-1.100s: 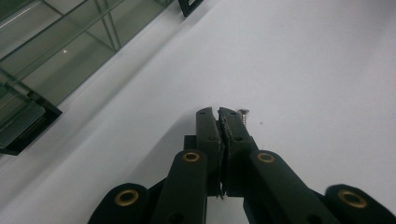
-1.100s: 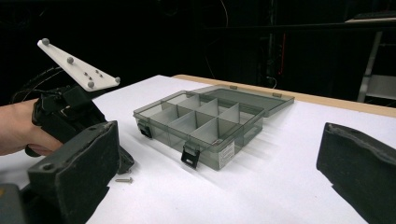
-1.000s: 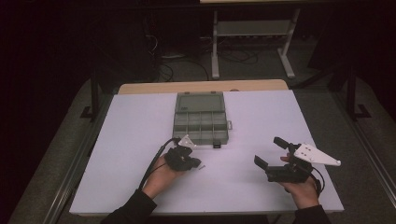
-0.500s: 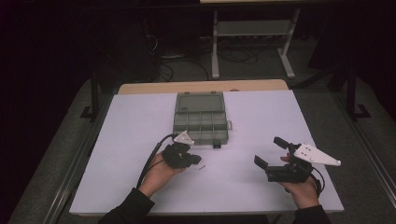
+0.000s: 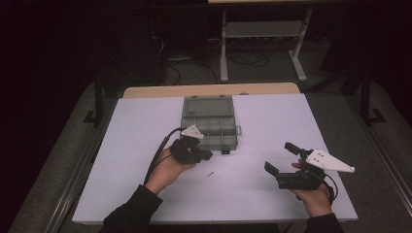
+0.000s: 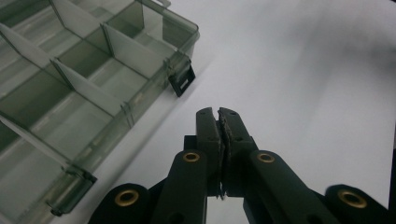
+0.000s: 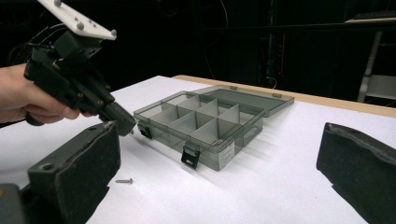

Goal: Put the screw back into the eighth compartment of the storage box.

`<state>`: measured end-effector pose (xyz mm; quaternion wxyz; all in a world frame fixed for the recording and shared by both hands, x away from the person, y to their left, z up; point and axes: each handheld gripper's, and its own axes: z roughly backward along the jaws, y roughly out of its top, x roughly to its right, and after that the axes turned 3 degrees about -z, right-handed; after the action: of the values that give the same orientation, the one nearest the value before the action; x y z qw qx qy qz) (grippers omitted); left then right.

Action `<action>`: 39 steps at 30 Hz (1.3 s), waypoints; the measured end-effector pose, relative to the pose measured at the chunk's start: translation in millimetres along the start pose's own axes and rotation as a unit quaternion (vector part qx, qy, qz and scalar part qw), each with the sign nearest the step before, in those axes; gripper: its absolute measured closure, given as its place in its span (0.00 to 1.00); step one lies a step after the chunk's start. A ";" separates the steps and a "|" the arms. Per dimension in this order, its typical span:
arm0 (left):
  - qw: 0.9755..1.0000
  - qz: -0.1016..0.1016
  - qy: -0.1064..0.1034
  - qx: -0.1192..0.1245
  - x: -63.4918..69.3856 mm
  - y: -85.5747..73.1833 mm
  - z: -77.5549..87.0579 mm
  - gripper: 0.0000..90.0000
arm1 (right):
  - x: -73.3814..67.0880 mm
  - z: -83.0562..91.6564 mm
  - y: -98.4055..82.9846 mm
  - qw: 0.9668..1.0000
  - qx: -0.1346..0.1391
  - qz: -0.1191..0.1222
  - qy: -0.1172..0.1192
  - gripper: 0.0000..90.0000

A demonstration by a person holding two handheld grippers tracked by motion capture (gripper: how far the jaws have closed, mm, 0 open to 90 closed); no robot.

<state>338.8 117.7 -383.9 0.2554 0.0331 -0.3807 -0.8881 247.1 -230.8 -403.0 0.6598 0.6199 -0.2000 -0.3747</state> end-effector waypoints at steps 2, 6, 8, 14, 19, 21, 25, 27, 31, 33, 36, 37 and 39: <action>1.000 0.001 0.002 0.005 -0.8 4.4 0.2 0.98 | 0.2 0.0 0.0 1.000 0.000 0.000 0.000 0.00; 1.000 0.004 0.000 0.008 -4.0 12.4 -1.0 0.98 | 0.3 -0.2 -0.1 1.000 0.001 0.000 0.000 0.00; 1.000 0.002 0.000 0.007 -5.8 16.7 -1.9 0.98 | 0.3 -0.1 -0.1 1.000 0.000 0.000 0.000 0.00; 1.000 -0.001 0.003 0.010 -9.2 30.8 -4.6 0.98 | 0.5 -0.2 -0.1 1.000 0.001 -0.001 0.000 0.00; 1.000 -0.014 -0.002 0.009 -13.8 43.5 -9.0 0.98 | 1.0 0.2 0.0 1.000 0.002 -0.002 0.000 0.00; 1.000 -0.012 -0.007 0.009 -16.5 47.6 -12.1 0.98 | 1.1 0.3 0.2 1.000 0.003 -0.001 0.000 0.00; 1.000 -0.014 -0.007 0.012 -20.7 53.5 -19.9 0.98 | 0.8 0.4 0.1 1.000 0.003 -0.002 0.000 0.00; 1.000 -0.012 -0.007 0.012 -21.4 56.1 -24.1 0.98 | 1.1 0.4 0.1 1.000 0.002 -0.002 0.000 0.00; 1.000 -0.017 -0.003 0.007 -24.2 60.2 -33.2 0.98 | 1.4 0.5 0.1 1.000 0.003 -0.002 0.000 0.00; 1.000 -0.016 -0.001 0.003 -26.4 61.8 -37.6 0.98 | 1.2 0.5 0.2 1.000 0.003 -0.002 0.001 0.00; 1.000 -0.014 0.000 0.004 -28.0 63.4 -42.6 0.98 | 1.1 0.4 0.1 1.000 0.003 -0.002 0.001 0.00; 1.000 -0.015 0.005 0.002 -29.6 64.9 -47.1 0.98 | 1.1 0.4 0.1 1.000 0.003 -0.002 0.001 0.00; 1.000 -0.016 0.004 -0.001 -31.6 66.1 -51.1 0.98 | 0.9 0.4 0.1 1.000 0.003 -0.003 0.002 0.00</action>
<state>407.5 60.8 -378.6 0.2430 0.0426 -0.3785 -0.8921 247.4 -231.8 -403.0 0.6574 0.6229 -0.1983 -0.3748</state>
